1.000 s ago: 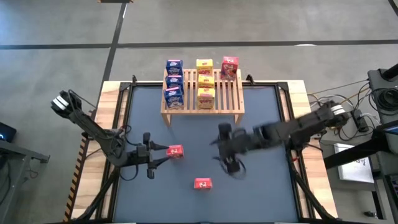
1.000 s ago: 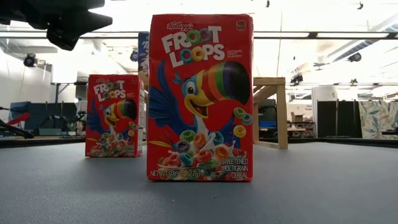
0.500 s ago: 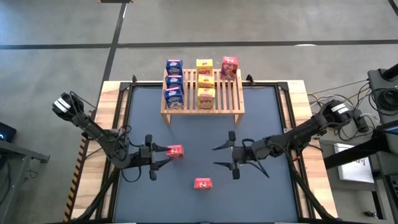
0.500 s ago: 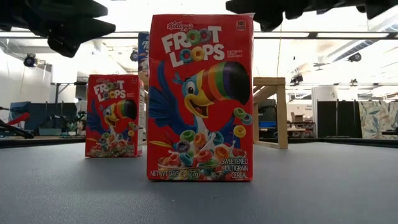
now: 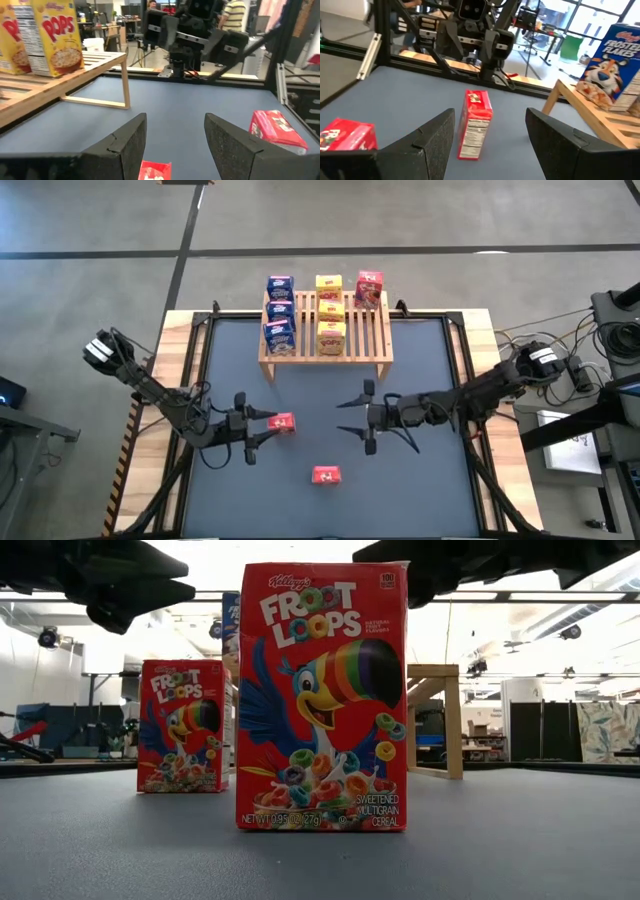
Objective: Stack cereal on shelf
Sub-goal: Put the top red cereal box on the shelf aligned with the red cereal box
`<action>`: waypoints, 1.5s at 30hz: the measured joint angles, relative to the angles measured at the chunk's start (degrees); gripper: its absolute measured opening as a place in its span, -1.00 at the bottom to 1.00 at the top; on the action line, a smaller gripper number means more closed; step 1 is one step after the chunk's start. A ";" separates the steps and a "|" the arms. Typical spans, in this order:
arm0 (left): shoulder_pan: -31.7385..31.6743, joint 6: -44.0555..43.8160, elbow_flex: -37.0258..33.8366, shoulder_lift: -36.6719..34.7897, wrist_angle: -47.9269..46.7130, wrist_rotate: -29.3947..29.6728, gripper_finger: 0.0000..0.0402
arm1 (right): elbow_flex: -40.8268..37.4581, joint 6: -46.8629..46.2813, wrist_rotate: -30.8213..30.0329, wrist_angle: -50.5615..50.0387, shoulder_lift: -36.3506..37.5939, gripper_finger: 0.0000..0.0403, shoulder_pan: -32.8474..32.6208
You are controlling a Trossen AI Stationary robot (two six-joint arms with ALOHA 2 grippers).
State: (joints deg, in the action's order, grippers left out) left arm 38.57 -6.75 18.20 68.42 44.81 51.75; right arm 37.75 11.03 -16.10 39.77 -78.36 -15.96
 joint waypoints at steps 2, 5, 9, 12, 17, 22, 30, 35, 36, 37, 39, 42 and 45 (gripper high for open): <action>0.00 0.03 0.00 0.00 -0.47 -0.34 -0.09 | 0.15 -0.55 1.27 -0.04 -0.08 0.16 0.43; 0.00 0.01 0.00 0.00 -0.99 -0.56 -0.09 | 0.81 -0.60 2.62 0.14 -0.53 0.16 0.63; 0.00 -0.19 0.00 0.00 -1.69 -1.78 -0.09 | 1.53 -0.60 3.06 0.21 -0.84 0.16 0.63; 0.00 -0.19 0.00 -0.01 -1.70 -1.79 -0.09 | 1.77 -0.57 3.07 -0.06 -1.07 0.16 0.63; 0.00 -0.36 0.00 -0.33 -1.68 -1.80 -0.09 | 2.02 -0.57 3.22 0.00 -1.41 0.16 0.63; 0.00 -1.86 0.00 0.22 -1.78 -1.80 -0.09 | 2.02 -1.11 4.90 -0.09 -1.60 0.16 0.63; -0.35 -3.57 0.00 1.55 -1.46 -1.80 -0.09 | 2.02 -0.63 6.11 -0.29 -1.60 0.16 0.62; -0.14 -6.41 0.00 2.16 -1.43 -3.57 -0.09 | 2.12 0.09 6.11 0.37 -1.60 0.16 0.63; -0.13 -6.44 0.00 2.25 -1.65 -4.13 -0.09 | 2.27 -0.53 6.11 0.37 -1.60 0.16 0.63; -0.13 -6.27 0.00 2.29 -2.17 -4.91 -0.09 | 2.37 -1.22 6.12 0.43 -1.60 0.16 0.63; -0.13 -5.98 0.00 1.27 -5.14 -6.70 -0.09 | 2.44 -2.70 6.11 0.68 -1.60 0.16 0.63; -0.15 -10.54 0.00 -1.63 -9.24 -9.92 -0.09 | 2.50 -4.16 6.11 0.59 -1.60 0.16 0.63; -0.13 -12.57 0.00 -4.04 -12.75 -13.39 -0.09 | 2.50 -4.72 6.13 0.42 -1.58 0.16 0.49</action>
State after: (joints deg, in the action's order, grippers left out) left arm 38.44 -19.32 18.20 64.38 32.06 38.36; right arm 40.25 6.32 -9.98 40.19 -79.94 -15.47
